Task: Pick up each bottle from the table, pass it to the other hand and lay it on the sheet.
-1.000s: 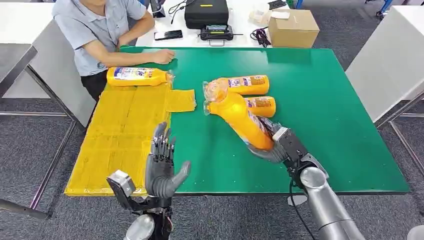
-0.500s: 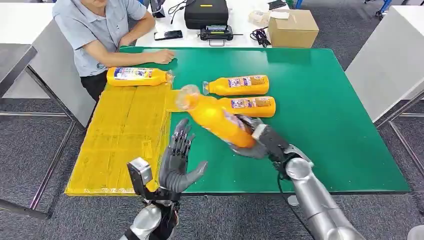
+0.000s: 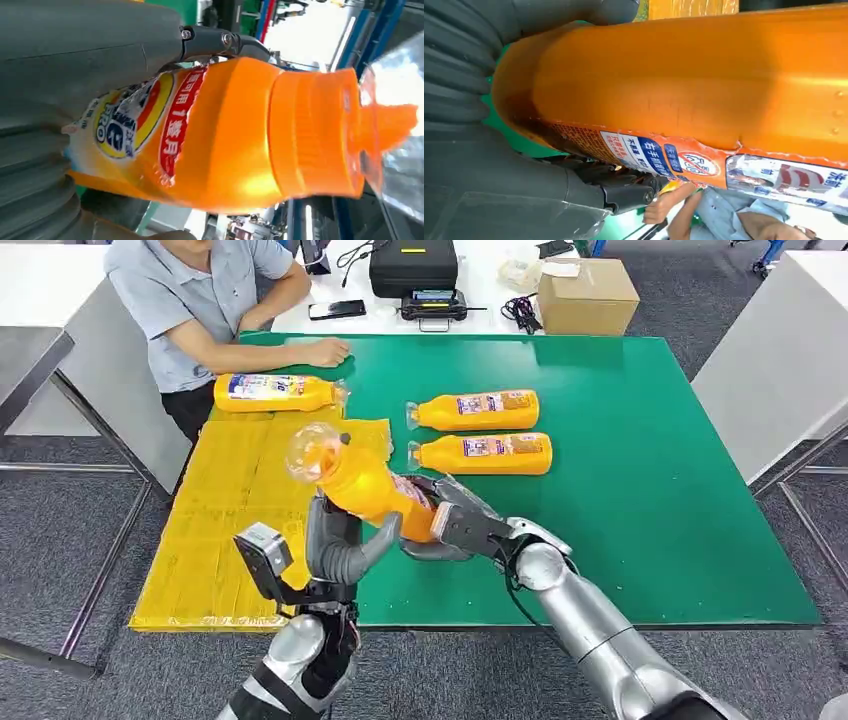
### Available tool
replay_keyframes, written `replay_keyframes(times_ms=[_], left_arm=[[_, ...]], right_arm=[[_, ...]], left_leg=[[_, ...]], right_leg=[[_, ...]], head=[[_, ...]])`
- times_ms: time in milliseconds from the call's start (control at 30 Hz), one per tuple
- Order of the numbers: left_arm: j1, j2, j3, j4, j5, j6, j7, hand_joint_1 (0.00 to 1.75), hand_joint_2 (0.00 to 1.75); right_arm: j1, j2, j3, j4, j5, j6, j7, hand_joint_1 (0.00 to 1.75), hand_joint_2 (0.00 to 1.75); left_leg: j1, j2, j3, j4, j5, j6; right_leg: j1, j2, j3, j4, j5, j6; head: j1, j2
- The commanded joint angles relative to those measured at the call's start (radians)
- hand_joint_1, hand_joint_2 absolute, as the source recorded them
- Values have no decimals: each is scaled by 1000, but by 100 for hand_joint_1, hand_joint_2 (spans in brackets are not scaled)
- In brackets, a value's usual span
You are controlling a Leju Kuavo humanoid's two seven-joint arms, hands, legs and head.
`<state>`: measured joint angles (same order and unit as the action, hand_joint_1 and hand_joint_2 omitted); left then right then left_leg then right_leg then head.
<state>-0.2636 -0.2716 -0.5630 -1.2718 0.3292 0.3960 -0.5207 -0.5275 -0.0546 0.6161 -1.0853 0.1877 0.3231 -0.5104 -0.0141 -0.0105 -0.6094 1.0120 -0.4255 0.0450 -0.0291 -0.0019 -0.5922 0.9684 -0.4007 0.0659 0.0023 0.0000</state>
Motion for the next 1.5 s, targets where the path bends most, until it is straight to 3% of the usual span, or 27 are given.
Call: replay_keyframes(times_ms=[33, 367, 400, 433, 467, 533, 567, 600, 633, 800, 1133, 1367, 1467, 1500], left_arm=[[-48, -4, 23, 48, 21, -11, 15, 0, 175], [-45, 9, -7, 19, 50, -53, 17, 0, 175], [-45, 10, -8, 22, 50, -55, 18, 7, 175], [-48, 15, -16, 30, 43, -61, 15, 159, 175], [-48, 15, -17, 35, 42, -62, 14, 175, 175], [-48, 12, -14, 55, 37, -63, 10, 175, 175], [-50, 12, -13, 66, 20, -53, -2, 175, 175], [-53, 13, -13, 73, 1, -39, -15, 175, 175], [-53, 13, -11, 74, -17, -25, -29, 175, 175], [-60, 44, -14, 61, -167, 86, -70, 175, 175], [-25, 75, 7, -3, -250, 85, -52, 175, 175], [-27, 81, 10, -3, -278, 101, -55, 175, 175], [-47, 96, 9, 28, -524, 300, -78, 175, 175], [-35, 73, 124, 35, -702, 302, -71, 175, 175]], right_arm=[[-58, 0, 75, 36, -8, 1, -7, 175, 175], [-93, 11, 100, 89, -17, 15, -10, 175, 175], [-93, 12, 102, 93, -19, 14, -12, 175, 175], [-94, 11, 104, 95, -20, 14, -13, 175, 175], [-95, 11, 104, 96, -22, 14, -13, 175, 175], [-97, 13, 97, 105, -36, 21, -9, 175, 175], [-96, 16, 89, 109, -46, 21, -5, 145, 175], [-95, 18, 84, 113, -51, 20, -2, 35, 175], [-92, 23, 71, 120, -64, 18, 4, 0, 175], [-65, 29, 28, 154, -54, -63, 22, 0, 175], [-43, 42, -89, 244, -25, -178, 43, 0, 175], [-45, 38, -95, 256, -13, -182, 36, 0, 175], [-29, 44, -129, 253, 11, -211, 19, 0, 175], [-24, 41, -138, 253, 22, -230, 8, 0, 175]], left_leg=[[1, 2, 2, 0, -1, -2], [2, 3, 2, 2, -2, -3], [1, 3, 2, 1, -2, -3], [1, 2, 1, 1, -1, -2], [2, 3, 3, 1, -2, -3], [1, 2, 2, 0, -1, -2], [1, 2, 1, 0, -1, -2], [2, 3, 3, 1, -2, -3], [1, 2, 2, 0, -1, -2], [2, 2, 3, 0, -1, -3], [2, 1, 3, -1, -1, -3], [1, 2, 2, 0, -1, -2], [2, 2, 4, 0, -2, -4], [2, 1, 4, 0, -2, -3]], right_leg=[[1, 2, 1, 0, -1, -2], [2, 2, 2, 1, -1, -4], [2, 2, 1, 1, -1, -3], [1, 2, 1, 0, 0, -2], [2, 2, 2, 0, -1, -4], [1, 2, 2, 0, -1, -3], [1, 1, 1, 0, 0, -2], [2, 2, 2, 0, -1, -3], [1, 1, 2, 0, -1, -2], [2, 1, 2, -1, -1, -3], [2, 0, 3, -1, -1, -3], [1, 1, 2, -1, 0, -2], [3, 2, 4, -1, -1, -4], [2, 1, 3, -1, -1, -4]], head=[[0, 0], [0, 0], [0, 0], [0, 0], [0, 0], [0, 0], [0, 0], [0, 0], [0, 0], [0, 0], [0, 0], [0, 0], [0, 0], [0, 0]])
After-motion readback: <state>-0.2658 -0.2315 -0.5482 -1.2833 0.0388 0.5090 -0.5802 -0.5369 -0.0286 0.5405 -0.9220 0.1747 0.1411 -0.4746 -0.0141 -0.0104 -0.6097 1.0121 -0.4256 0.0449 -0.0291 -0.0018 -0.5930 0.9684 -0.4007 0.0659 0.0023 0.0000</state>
